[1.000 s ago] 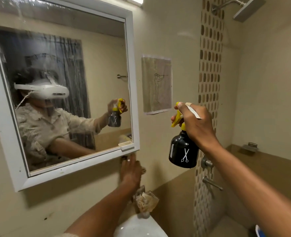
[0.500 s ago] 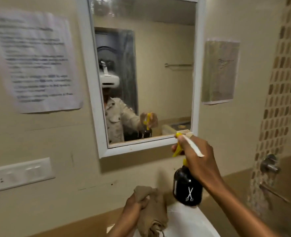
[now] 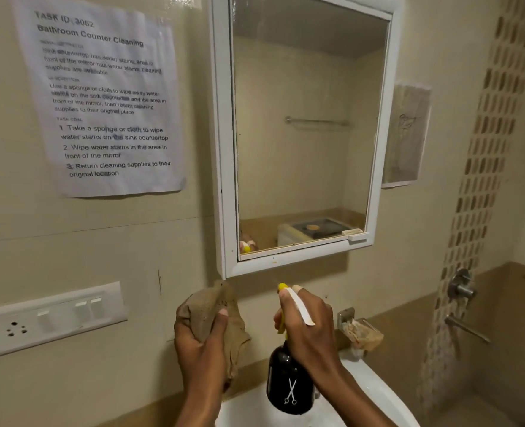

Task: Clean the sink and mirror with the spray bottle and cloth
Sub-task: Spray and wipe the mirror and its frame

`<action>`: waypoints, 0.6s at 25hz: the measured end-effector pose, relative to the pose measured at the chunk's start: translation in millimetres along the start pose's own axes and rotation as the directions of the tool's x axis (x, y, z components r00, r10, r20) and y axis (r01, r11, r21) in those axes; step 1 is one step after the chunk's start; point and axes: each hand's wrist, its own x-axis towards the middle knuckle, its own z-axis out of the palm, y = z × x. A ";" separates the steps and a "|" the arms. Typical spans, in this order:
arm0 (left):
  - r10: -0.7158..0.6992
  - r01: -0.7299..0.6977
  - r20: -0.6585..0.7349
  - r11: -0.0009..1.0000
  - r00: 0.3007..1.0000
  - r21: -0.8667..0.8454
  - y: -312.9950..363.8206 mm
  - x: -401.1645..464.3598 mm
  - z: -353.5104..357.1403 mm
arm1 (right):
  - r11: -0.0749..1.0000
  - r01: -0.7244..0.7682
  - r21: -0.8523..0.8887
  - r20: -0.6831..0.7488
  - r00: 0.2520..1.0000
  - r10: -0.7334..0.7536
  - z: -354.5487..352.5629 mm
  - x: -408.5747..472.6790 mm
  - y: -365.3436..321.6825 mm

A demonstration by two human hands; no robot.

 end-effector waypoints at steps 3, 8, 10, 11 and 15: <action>0.118 -0.119 0.051 0.993 0.992 0.015 3.8 2.2 2.7 | 0.994 -0.085 -0.067 -0.120 0.990 0.077 -9.1 3.1 6.8; 0.234 -0.257 0.223 0.963 0.946 0.079 10.1 -3.7 22.9 | 0.973 -0.191 -0.132 -0.284 0.947 0.147 -40.9 12.6 16.3; 0.280 -0.336 0.327 0.933 0.903 0.127 10.5 -8.1 37.7 | 0.965 -0.233 -0.121 -0.327 0.927 0.183 -57.8 15.9 20.9; 0.299 -0.380 0.381 0.912 0.875 0.155 9.3 -8.8 46.5 | 0.962 -0.246 -0.121 -0.339 0.921 0.193 -65.5 16.8 24.1; 0.366 -0.585 0.603 0.782 0.708 0.212 5.9 -8.3 93.9 | 0.955 -0.259 -0.141 -0.390 0.902 0.187 -91.7 15.7 32.9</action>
